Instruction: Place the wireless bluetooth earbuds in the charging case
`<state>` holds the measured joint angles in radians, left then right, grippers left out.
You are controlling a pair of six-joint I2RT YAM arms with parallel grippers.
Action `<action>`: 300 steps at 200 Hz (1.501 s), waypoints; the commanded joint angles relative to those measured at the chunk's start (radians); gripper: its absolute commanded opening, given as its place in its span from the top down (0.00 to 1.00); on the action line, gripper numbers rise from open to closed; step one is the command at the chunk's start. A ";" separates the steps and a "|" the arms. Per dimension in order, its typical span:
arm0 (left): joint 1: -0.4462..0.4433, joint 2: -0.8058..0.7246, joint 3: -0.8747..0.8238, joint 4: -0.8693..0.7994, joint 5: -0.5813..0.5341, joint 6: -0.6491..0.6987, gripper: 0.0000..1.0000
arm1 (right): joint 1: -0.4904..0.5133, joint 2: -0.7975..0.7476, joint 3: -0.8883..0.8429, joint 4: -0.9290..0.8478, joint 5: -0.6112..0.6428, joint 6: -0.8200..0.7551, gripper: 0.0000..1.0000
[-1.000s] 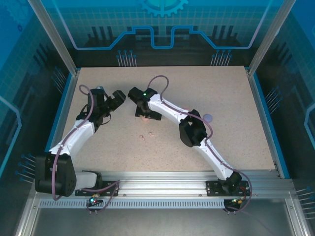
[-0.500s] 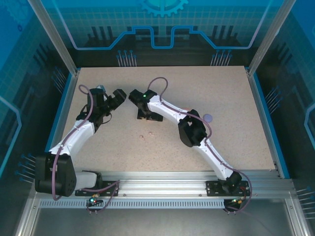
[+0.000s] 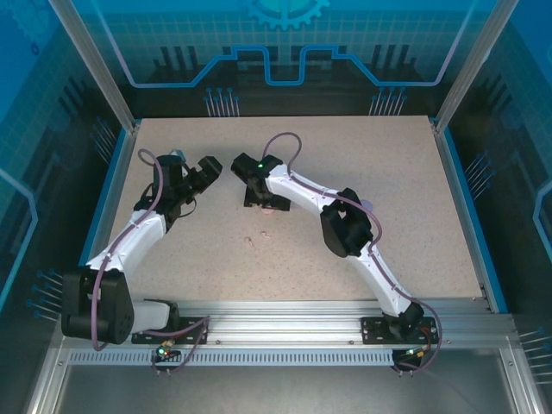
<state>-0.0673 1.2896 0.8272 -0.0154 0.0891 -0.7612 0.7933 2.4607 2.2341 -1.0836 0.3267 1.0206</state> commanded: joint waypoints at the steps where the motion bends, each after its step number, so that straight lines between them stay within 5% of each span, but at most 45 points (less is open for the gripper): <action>1: 0.010 0.010 0.014 0.030 0.027 -0.010 0.01 | -0.016 -0.003 0.060 -0.017 -0.015 0.075 0.11; 187: 0.030 -0.032 -0.016 0.083 -0.015 -0.044 0.01 | -0.029 0.085 0.050 -0.029 -0.057 0.006 0.22; 300: 0.041 -0.024 0.020 0.102 0.104 -0.003 0.01 | -0.042 0.095 0.027 0.003 -0.102 -0.090 0.29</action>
<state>-0.0380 1.2594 0.8143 0.0784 0.1635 -0.7906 0.7582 2.5259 2.2700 -1.0798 0.2466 0.9741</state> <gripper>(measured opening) 0.987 0.726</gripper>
